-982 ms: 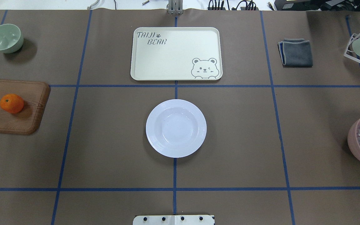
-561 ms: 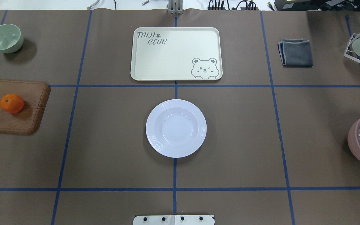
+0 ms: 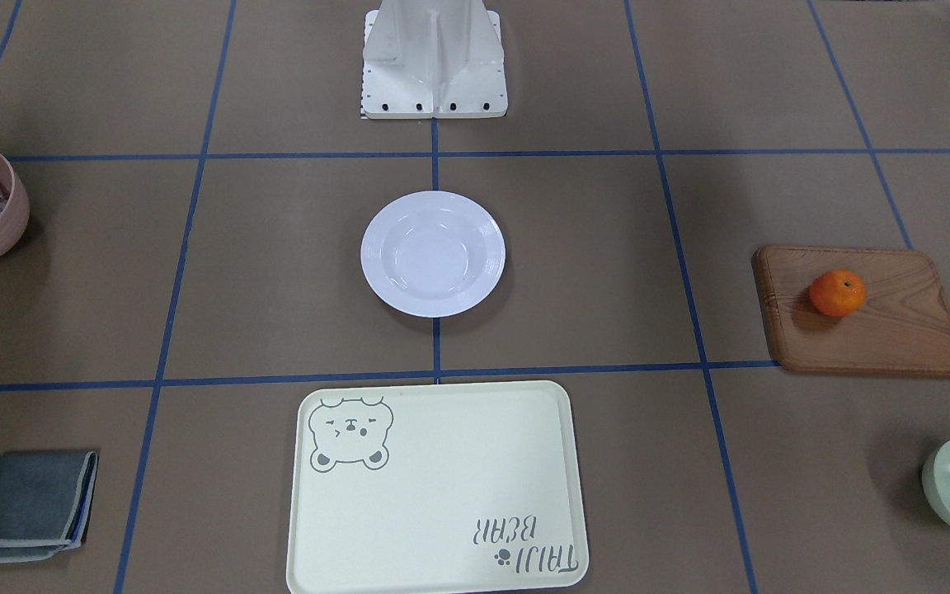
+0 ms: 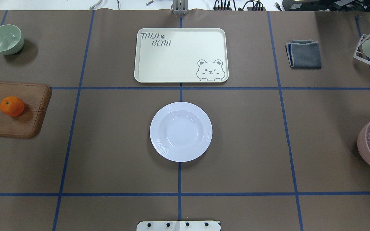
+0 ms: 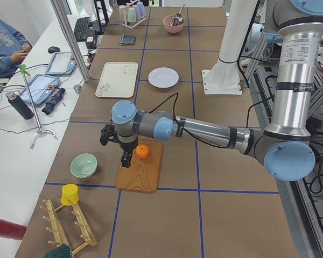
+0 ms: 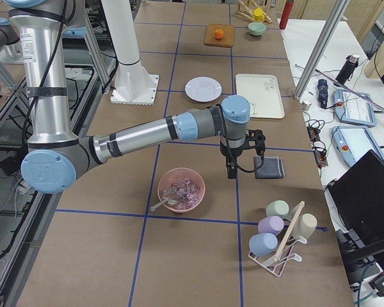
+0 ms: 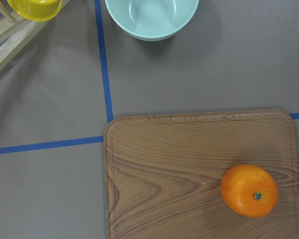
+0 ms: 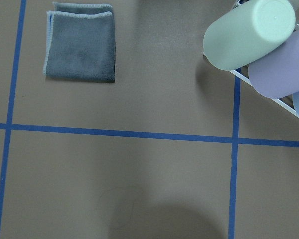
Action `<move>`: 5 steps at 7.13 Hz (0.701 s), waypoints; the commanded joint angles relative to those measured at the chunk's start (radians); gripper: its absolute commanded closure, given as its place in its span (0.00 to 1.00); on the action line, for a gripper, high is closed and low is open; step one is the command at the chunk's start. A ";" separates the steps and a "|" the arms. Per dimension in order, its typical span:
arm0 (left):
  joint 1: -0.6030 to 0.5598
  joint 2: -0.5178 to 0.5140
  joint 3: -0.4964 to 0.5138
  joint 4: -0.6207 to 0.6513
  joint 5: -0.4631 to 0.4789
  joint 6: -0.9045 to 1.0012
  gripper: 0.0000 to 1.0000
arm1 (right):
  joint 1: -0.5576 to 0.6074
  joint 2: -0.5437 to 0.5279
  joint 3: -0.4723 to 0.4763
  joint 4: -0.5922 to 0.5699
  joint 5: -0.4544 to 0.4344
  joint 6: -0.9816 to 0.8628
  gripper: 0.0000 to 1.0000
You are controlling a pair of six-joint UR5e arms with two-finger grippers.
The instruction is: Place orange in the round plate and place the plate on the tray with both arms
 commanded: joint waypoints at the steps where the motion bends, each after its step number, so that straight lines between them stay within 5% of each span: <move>1: 0.121 -0.008 0.028 -0.034 0.035 -0.044 0.02 | 0.000 -0.010 0.027 0.005 0.053 -0.007 0.00; 3: 0.277 -0.028 0.035 -0.179 0.070 -0.322 0.02 | 0.000 -0.010 0.031 0.005 0.093 0.003 0.00; 5: 0.321 -0.032 0.085 -0.243 0.068 -0.337 0.02 | 0.000 -0.007 0.031 0.006 0.118 -0.001 0.00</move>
